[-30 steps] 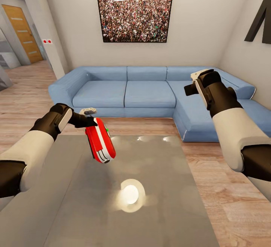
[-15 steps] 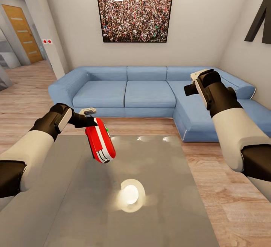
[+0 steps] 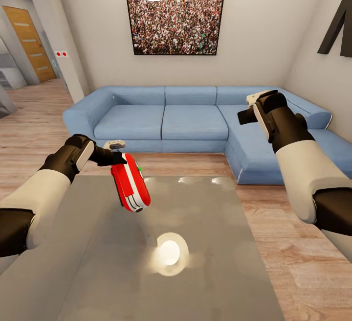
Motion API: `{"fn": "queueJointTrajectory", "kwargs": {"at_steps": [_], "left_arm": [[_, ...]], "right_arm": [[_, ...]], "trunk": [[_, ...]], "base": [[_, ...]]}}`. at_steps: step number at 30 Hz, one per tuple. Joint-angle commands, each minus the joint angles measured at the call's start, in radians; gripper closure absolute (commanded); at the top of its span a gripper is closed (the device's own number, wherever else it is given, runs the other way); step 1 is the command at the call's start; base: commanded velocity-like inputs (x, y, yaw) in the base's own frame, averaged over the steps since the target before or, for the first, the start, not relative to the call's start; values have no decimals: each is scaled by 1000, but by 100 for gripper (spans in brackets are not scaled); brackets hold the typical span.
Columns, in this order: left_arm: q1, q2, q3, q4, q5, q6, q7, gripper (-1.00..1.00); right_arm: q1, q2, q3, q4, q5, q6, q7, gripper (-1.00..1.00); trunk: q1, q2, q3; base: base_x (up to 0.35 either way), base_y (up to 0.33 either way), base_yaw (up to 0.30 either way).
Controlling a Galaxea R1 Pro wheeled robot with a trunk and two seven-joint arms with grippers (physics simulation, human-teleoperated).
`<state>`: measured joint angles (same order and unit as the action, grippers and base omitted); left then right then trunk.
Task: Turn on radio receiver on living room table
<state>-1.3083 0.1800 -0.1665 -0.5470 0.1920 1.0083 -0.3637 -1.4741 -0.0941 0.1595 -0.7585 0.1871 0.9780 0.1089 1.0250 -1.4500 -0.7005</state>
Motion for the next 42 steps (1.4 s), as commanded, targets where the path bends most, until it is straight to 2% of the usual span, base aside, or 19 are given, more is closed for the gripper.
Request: {"fn": "queueJointTrajectory", "kwargs": {"at_steps": [1, 9, 13, 18, 42], "left_arm": [[0, 0, 1, 0, 7, 1, 0, 100], [0, 1, 0, 11, 7, 0, 0, 100], [0, 1, 0, 19, 7, 0, 0, 100], [0, 1, 1, 34, 7, 1, 0, 100], [-2, -11, -1, 100, 6, 5, 24, 100]], "right_arm": [[0, 0, 0, 0, -7, 0, 0, 100], [0, 0, 0, 11, -59, -1, 1, 100], [0, 10, 0, 21, -73, -1, 1, 100], [0, 20, 0, 48, -76, -2, 2, 100], [0, 35, 0, 61, -77, -16, 0, 100]], "trunk": [[0, 0, 0], [0, 0, 0], [0, 0, 0], [0, 0, 0], [0, 0, 0]], "base": [[0, 0, 0], [0, 0, 0], [0, 0, 0], [0, 0, 0], [0, 0, 0]]}}
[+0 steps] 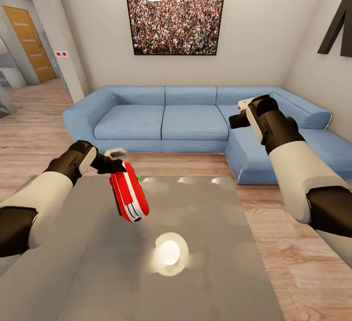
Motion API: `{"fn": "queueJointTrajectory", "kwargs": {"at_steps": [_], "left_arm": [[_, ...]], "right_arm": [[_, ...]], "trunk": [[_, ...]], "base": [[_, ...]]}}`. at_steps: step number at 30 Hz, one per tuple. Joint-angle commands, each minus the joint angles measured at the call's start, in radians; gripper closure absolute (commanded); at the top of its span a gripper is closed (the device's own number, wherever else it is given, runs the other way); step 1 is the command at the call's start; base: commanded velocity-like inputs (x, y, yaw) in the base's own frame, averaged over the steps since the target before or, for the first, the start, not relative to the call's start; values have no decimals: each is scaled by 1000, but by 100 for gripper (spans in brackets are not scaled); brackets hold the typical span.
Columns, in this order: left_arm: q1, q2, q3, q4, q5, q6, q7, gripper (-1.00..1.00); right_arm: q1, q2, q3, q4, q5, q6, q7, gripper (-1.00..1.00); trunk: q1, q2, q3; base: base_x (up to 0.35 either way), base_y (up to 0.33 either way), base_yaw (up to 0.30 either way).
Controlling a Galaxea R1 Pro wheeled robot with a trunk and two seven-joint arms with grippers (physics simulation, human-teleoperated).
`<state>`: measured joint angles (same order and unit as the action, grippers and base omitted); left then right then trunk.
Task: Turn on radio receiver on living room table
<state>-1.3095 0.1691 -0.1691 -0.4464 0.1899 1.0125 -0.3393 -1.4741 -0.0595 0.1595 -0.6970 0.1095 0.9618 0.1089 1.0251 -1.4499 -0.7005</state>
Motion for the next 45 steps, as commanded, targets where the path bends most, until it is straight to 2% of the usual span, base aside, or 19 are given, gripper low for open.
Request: {"fn": "queueJointTrajectory", "kwargs": {"at_steps": [1, 5, 8, 13, 20, 25, 28, 35, 36, 45], "left_arm": [[0, -2, 2, 5, 8, 1, 0, 100], [-3, -29, 2, 42, 7, 0, 9, 100], [-6, -46, 2, 52, 7, 1, 44, 100], [-26, -56, 2, 58, 8, 0, 100, 100], [-83, -52, 2, 109, 8, 0, 116, 100], [-94, -56, 2, 186, 8, -1, 132, 100], [-95, -67, 1, 244, 7, -1, 136, 100], [-96, -92, -1, 292, 4, 4, 137, 100], [-96, -103, -2, 313, 2, 4, 136, 100], [-96, -122, -10, 338, 1, 5, 135, 100]], "right_arm": [[0, 2, 0, 0, 0, 0, 0, 100], [0, 13, 0, 0, 1, 0, -1, 100], [0, 16, 0, 1, 1, 0, -1, 100], [0, 17, 0, 1, 1, 0, -2, 100], [0, 18, 0, 1, 0, 0, -2, 100], [0, 18, 0, 1, 0, 0, -2, 100], [0, 23, 0, 1, -1, 0, -2, 100], [0, 32, 0, 2, -1, 0, -2, 100], [0, 33, 0, 2, -1, 0, -2, 100], [7, 33, 0, 2, 1, -1, -2, 100]], "trunk": [[0, 0, 0], [0, 0, 0], [0, 0, 0], [0, 0, 0], [0, 0, 0], [0, 0, 0], [0, 0, 0], [0, 0, 0], [0, 0, 0], [0, 0, 0]], "base": [[0, 0, 0], [0, 0, 0], [0, 0, 0], [0, 0, 0], [0, 0, 0], [0, 0, 0], [0, 0, 0], [0, 0, 0], [0, 0, 0], [0, 0, 0]]}}
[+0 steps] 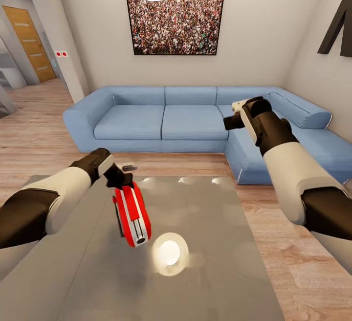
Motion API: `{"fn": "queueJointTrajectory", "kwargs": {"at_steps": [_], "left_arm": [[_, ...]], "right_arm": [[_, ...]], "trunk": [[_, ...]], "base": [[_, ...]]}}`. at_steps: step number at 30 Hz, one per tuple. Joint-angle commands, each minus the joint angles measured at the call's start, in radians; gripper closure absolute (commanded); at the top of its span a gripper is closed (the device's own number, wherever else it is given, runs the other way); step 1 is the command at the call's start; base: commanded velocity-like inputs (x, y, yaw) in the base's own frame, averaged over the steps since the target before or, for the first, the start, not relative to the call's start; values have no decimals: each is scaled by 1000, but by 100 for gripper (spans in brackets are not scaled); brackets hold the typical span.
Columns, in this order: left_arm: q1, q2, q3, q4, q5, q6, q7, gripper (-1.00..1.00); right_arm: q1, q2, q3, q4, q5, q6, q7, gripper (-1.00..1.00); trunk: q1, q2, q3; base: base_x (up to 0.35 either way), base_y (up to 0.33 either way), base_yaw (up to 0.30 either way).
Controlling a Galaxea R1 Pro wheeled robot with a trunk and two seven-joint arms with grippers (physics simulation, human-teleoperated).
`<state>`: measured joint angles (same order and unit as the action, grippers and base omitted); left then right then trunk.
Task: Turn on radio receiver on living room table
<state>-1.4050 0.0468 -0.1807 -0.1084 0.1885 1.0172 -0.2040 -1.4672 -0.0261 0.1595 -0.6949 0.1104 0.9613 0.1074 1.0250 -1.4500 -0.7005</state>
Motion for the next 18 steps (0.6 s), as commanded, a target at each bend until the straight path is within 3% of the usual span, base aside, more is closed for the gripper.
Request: {"fn": "queueJointTrajectory", "kwargs": {"at_steps": [1, 18], "left_arm": [[0, -3, -1, 1, 2, 1, 0, 100], [0, -10, -10, 3, 2, 0, 0, 100]], "right_arm": [[3, 0, 0, 0, 0, 0, 0, 100], [8, -1, 0, 0, 0, -13, 0, 100]], "trunk": [[0, 0, 0], [0, 0, 0]], "base": [[0, 0, 0], [0, 0, 0]]}}
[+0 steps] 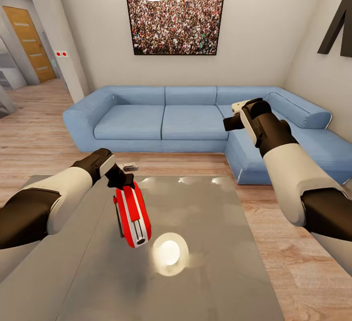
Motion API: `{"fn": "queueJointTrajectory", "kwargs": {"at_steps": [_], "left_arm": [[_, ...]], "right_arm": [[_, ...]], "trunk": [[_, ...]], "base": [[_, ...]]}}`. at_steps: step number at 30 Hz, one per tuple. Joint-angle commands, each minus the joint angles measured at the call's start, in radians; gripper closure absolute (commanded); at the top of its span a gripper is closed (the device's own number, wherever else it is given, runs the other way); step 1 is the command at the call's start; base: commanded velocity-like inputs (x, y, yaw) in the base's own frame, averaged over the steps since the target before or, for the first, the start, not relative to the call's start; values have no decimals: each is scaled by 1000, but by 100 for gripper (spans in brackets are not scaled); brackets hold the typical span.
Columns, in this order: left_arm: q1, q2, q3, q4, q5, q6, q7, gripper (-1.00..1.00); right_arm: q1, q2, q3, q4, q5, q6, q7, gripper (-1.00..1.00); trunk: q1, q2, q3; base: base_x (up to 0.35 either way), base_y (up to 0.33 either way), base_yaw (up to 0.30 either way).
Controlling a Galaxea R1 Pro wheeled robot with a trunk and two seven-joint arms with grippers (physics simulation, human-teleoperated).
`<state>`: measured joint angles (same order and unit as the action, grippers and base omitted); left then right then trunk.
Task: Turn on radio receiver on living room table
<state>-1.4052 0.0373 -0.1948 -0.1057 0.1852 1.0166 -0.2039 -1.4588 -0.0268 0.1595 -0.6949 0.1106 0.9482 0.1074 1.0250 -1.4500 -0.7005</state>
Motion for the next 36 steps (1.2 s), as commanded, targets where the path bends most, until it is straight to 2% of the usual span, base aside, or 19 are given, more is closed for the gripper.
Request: {"fn": "queueJointTrajectory", "kwargs": {"at_steps": [1, 10, 16, 36], "left_arm": [[0, -1, 4, 0, 5, 0, 0, 100], [0, -16, -3, 6, 5, -2, 0, 100], [0, -17, -7, 30, 5, -5, -1, 100], [0, -17, -9, 34, 5, -7, -3, 100]], "right_arm": [[0, 0, 0, 0, 0, 0, 0, 100], [0, -2, 0, 0, 1, 0, 0, 100], [0, -2, 0, 0, 1, 0, 0, 100], [1, -5, 0, 0, 1, -1, 1, 100]], "trunk": [[0, 0, 0], [0, 0, 0], [0, 0, 0], [0, 0, 0]], "base": [[0, 0, 0], [0, 0, 0], [0, 0, 0], [0, 0, 0]]}}
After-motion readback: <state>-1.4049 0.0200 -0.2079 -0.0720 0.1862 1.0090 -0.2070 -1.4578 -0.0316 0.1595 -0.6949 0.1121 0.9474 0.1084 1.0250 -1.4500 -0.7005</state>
